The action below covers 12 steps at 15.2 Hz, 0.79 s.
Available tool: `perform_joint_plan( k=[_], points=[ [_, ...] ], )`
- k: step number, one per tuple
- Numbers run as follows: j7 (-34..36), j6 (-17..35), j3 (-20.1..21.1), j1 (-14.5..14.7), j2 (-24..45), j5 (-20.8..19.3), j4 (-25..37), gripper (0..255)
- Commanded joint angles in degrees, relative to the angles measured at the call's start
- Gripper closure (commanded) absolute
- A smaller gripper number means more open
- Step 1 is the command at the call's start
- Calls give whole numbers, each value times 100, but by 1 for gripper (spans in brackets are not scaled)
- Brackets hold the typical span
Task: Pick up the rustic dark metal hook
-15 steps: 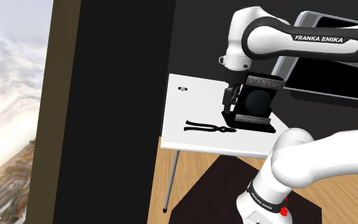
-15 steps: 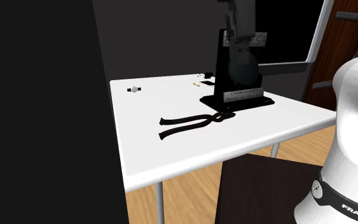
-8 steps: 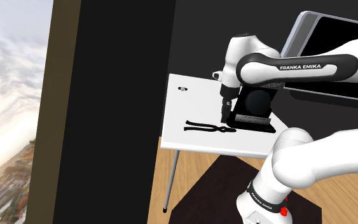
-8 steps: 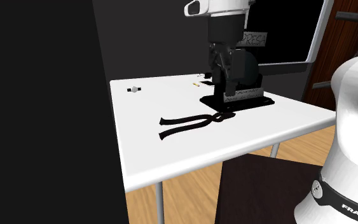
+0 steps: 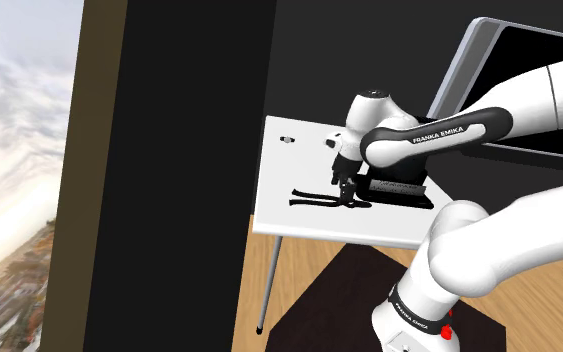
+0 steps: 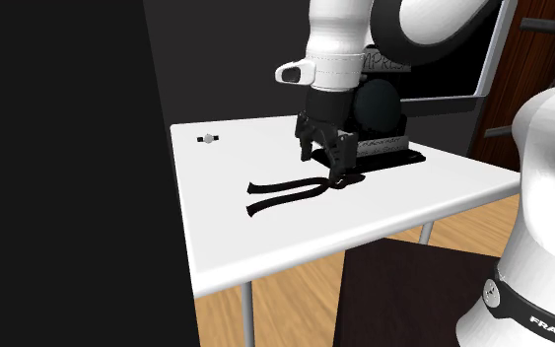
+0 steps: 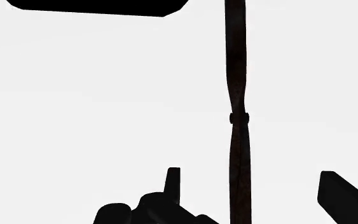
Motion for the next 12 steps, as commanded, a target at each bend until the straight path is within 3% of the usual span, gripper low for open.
perform_joint_plan(
  k=[1, 6, 9, 10, 12],
  points=[
    [-87, 363, -115, 9, 225, -125, -68, 0],
    [30, 926, -221, -42, 617, -304, -248, 0],
    [45, 993, -232, -48, 667, -325, -266, 0],
    [43, 1005, -238, -49, 680, -328, -264, 255],
    [41, 1007, -240, -52, 680, -331, -266, 255]
  ],
)
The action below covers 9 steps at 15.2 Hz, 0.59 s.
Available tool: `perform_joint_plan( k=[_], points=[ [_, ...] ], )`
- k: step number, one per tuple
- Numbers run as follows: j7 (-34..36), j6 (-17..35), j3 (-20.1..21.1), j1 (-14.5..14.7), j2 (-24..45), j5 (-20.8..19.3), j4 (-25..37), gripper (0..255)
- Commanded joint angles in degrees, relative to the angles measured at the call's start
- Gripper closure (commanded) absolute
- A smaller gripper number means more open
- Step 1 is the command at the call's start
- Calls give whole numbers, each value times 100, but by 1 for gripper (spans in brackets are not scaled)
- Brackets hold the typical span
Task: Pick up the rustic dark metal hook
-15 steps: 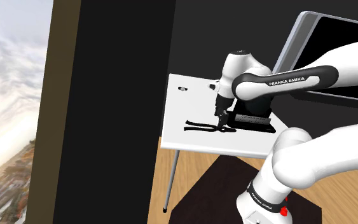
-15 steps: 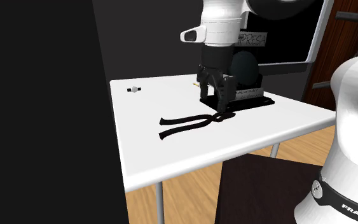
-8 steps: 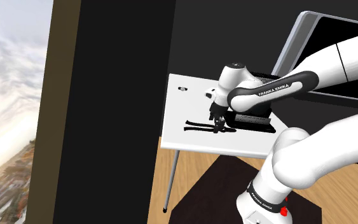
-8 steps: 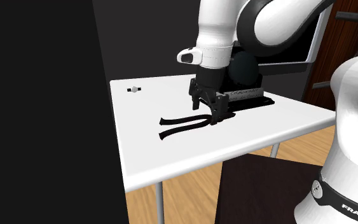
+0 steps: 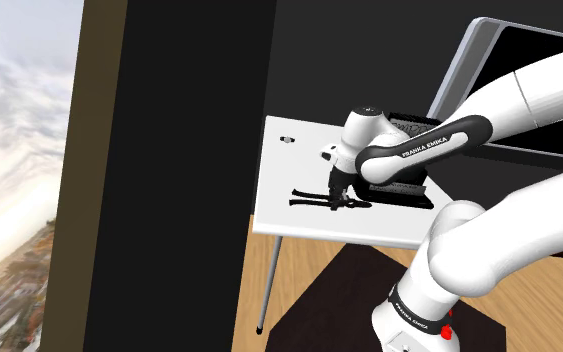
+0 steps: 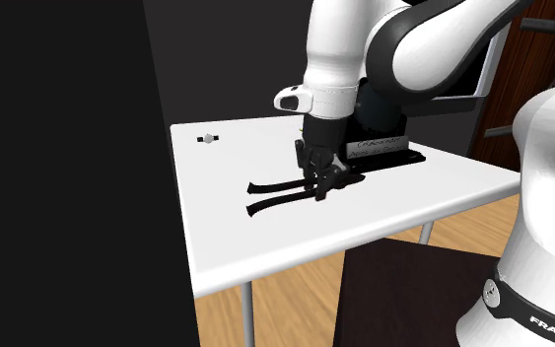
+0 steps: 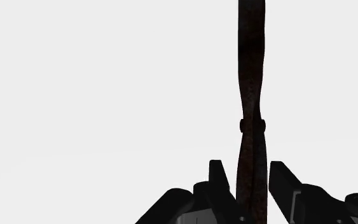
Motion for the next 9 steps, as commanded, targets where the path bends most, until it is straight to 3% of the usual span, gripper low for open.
perform_joint_plan(
  k=[1, 7, 9],
  points=[
    [1, 21, -12, -9, 21, -13, 1, 255],
    [6, 3, 0, -6, 5, -4, 1, 255],
    [-43, -229, 40, 15, -166, 68, 66, 255]
  ],
)
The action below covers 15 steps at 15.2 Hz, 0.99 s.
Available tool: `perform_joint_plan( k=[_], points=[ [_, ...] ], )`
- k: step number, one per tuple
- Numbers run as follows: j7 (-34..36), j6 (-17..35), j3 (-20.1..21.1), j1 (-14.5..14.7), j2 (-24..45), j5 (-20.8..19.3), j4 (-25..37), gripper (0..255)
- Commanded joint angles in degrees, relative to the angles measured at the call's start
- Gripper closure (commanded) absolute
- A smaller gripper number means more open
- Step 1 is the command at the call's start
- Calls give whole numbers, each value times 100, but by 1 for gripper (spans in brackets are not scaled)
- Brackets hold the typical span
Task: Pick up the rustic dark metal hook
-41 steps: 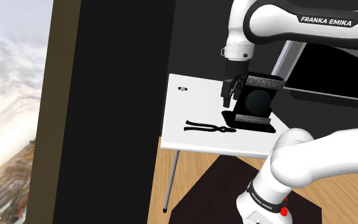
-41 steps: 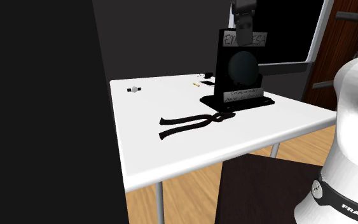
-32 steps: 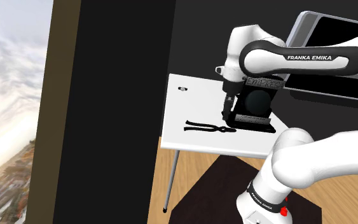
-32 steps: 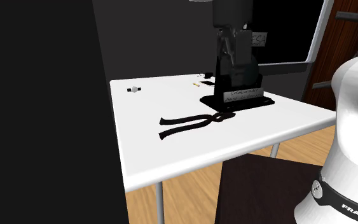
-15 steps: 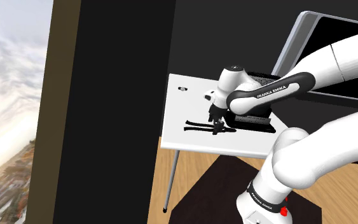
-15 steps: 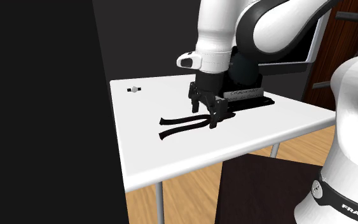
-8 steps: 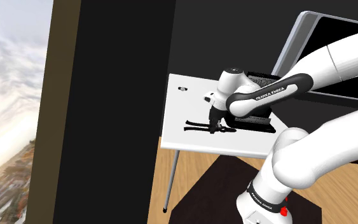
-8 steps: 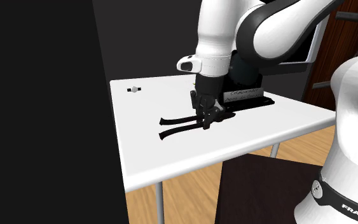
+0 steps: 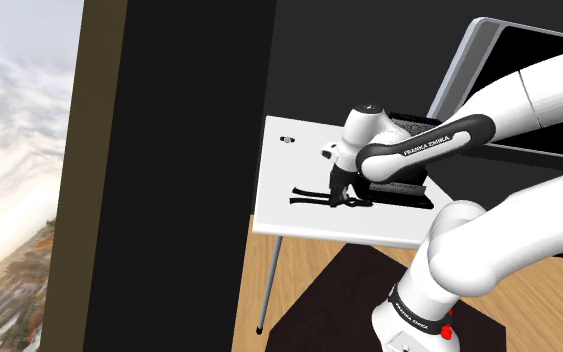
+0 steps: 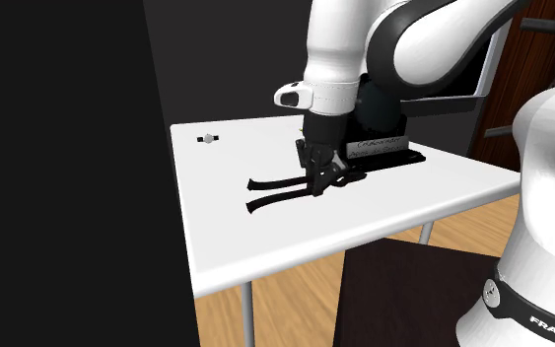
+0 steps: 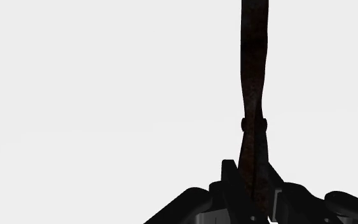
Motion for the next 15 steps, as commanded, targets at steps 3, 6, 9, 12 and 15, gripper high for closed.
perform_joint_plan(
  k=[3, 6, 9, 12, 15],
  points=[
    [-97, -433, 72, 39, -288, 136, 150, 255],
    [-160, -754, 138, 70, -490, 237, 274, 255],
    [-217, -1061, 205, 99, -663, 334, 413, 255],
    [-271, -1355, 272, 129, -810, 425, 564, 255],
    [-291, -1464, 297, 140, -861, 459, 625, 255]
  ],
)
